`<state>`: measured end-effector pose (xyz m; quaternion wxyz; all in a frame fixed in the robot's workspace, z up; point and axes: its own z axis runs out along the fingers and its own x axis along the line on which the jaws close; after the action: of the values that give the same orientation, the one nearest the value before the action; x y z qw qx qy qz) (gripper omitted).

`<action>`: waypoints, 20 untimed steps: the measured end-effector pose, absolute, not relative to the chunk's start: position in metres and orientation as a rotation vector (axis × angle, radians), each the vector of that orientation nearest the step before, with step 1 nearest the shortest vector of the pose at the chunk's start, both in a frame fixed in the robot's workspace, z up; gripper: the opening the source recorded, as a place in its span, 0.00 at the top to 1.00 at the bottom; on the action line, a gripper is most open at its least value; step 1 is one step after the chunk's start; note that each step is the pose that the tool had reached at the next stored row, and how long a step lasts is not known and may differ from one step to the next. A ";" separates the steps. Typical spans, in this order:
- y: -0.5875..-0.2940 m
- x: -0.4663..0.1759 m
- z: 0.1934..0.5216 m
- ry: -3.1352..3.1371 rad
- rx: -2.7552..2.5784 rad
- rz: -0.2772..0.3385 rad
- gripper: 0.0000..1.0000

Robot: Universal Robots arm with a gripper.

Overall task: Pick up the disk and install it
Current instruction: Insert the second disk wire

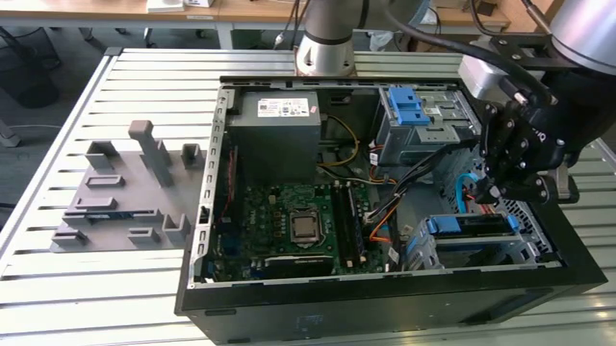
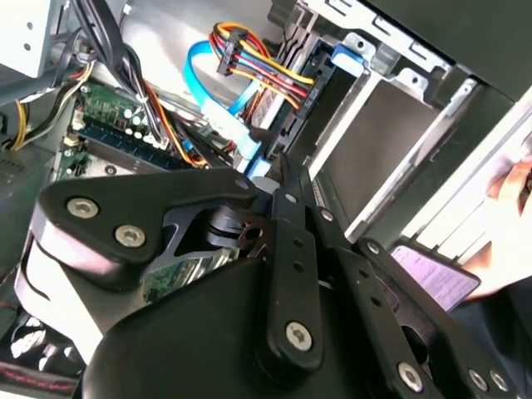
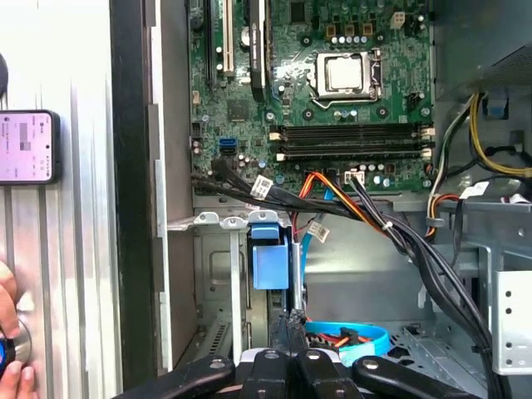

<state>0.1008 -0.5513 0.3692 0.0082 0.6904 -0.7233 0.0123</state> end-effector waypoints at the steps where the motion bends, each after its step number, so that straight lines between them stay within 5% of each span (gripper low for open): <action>1: -0.551 0.101 0.371 -2.261 2.158 0.038 0.89; 20: -0.548 0.100 0.386 -2.275 2.172 0.005 0.89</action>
<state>0.1003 -0.5481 0.3861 -0.0019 0.6904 -0.7234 0.0017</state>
